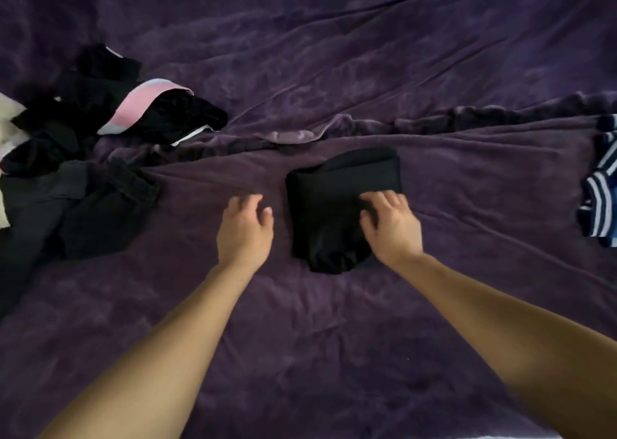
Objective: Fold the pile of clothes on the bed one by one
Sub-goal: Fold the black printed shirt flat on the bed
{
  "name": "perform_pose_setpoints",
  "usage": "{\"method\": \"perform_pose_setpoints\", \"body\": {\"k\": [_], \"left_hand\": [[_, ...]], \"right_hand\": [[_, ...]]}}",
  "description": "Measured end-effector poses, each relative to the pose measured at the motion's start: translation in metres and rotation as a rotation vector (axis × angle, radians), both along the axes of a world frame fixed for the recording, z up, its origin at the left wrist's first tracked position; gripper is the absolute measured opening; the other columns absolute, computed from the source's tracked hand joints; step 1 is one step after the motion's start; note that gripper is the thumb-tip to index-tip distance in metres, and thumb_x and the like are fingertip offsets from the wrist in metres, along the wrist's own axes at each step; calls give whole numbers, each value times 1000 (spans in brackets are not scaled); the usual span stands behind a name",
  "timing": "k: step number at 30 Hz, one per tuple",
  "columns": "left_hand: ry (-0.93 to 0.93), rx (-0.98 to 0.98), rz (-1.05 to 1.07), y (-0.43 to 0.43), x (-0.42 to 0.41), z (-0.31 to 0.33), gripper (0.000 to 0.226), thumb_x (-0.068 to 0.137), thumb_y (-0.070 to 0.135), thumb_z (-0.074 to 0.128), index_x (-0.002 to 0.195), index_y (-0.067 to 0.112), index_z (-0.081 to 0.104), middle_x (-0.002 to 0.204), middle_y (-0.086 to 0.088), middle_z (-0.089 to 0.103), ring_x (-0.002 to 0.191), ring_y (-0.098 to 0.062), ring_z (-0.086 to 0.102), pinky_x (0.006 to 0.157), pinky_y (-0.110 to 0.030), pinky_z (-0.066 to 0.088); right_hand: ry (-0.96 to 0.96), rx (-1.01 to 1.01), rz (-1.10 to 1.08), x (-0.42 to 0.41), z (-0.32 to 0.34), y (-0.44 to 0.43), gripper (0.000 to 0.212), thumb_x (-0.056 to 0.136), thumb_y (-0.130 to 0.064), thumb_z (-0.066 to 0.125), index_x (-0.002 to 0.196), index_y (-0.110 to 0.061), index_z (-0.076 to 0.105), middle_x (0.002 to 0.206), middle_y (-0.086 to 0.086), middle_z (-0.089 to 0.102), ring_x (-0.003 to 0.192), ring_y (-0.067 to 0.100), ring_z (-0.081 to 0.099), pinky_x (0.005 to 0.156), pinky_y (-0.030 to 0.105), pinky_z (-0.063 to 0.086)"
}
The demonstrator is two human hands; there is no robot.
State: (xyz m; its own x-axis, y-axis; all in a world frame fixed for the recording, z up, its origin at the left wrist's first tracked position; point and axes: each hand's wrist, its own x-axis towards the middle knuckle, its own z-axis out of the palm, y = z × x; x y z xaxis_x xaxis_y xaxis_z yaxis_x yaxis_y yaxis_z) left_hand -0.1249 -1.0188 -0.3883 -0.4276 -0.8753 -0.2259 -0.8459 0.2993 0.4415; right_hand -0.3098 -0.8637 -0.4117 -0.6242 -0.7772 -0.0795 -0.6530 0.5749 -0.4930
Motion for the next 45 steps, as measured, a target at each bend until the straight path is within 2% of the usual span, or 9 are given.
{"method": "perform_pose_setpoints", "body": {"k": [3, 5, 8, 14, 18, 20, 33, 40, 45], "left_hand": [[-46, -3, -191, 14, -44, -23, 49, 96, 44, 42, 143, 28, 38, 153, -13, 26, 133, -35, 32, 101, -49, 36], [-111, 78, -203, 16, -65, -49, 56, 96, 54, 32, 148, 36, 22, 159, -12, 8, 141, -36, 20, 105, -52, 31], [-184, 218, -99, 6, -82, -92, 57, 96, 58, 23, 149, 42, 7, 158, -19, 5, 143, -38, 15, 108, -52, 27], [-284, 73, -55, 15, -102, -135, 57, 97, 56, 20, 150, 38, 6, 150, -22, 26, 139, -36, 23, 104, -52, 27], [44, 191, 48, 22, -98, -115, 55, 95, 43, 47, 146, 28, 32, 135, -19, 44, 119, -36, 46, 94, -40, 37], [190, 284, 60, 22, -94, -97, 52, 92, 34, 57, 140, 24, 40, 136, -13, 48, 120, -32, 48, 96, -34, 36], [343, 556, -85, 164, -140, 34, 43, 86, 27, 67, 126, 31, 51, 114, 12, 52, 110, -14, 52, 99, -36, 43], [432, 618, -136, 287, -240, 78, 42, 84, 28, 69, 122, 35, 53, 115, 8, 56, 103, -13, 55, 92, -32, 47], [537, 634, -84, 384, -328, 110, 42, 84, 29, 70, 122, 36, 53, 100, 32, 45, 91, 8, 50, 87, -24, 42]], "right_hand": [[74, 260, 13, -28, -16, 10, 57, 96, -37, 51, 148, -23, 33, 155, 13, 27, 142, 34, 23, 103, 51, 36], [35, 391, -4, -39, -35, 8, 64, 97, -52, 39, 152, -33, 13, 162, 10, 3, 147, 34, 4, 109, 52, 26], [-74, 440, -85, -41, -68, 4, 68, 93, -66, 28, 151, -42, 0, 162, 10, -6, 147, 35, 1, 111, 55, 23], [25, 441, -218, -26, -122, 0, 68, 93, -66, 24, 152, -40, 0, 153, 16, 25, 142, 33, 20, 104, 52, 31], [-199, 266, -288, -34, -111, 7, 68, 91, -59, 48, 149, -41, 17, 122, 10, 45, 110, 34, 50, 81, 41, 45], [-309, 203, -324, -39, -94, 16, 67, 88, -57, 57, 145, -43, 24, 119, 7, 47, 102, 37, 57, 81, 40, 46], [-295, 125, -493, -60, 58, 209, 67, 79, -66, 61, 138, -50, 33, 106, -6, 48, 102, 32, 60, 87, 42, 49], [-225, 72, -531, -155, 112, 341, 70, 78, -63, 65, 140, -45, 38, 112, 0, 53, 109, 27, 57, 93, 38, 47], [-235, 28, -481, -259, 151, 433, 70, 76, -58, 70, 138, -41, 42, 125, 1, 60, 115, 22, 55, 97, 35, 45]]}}
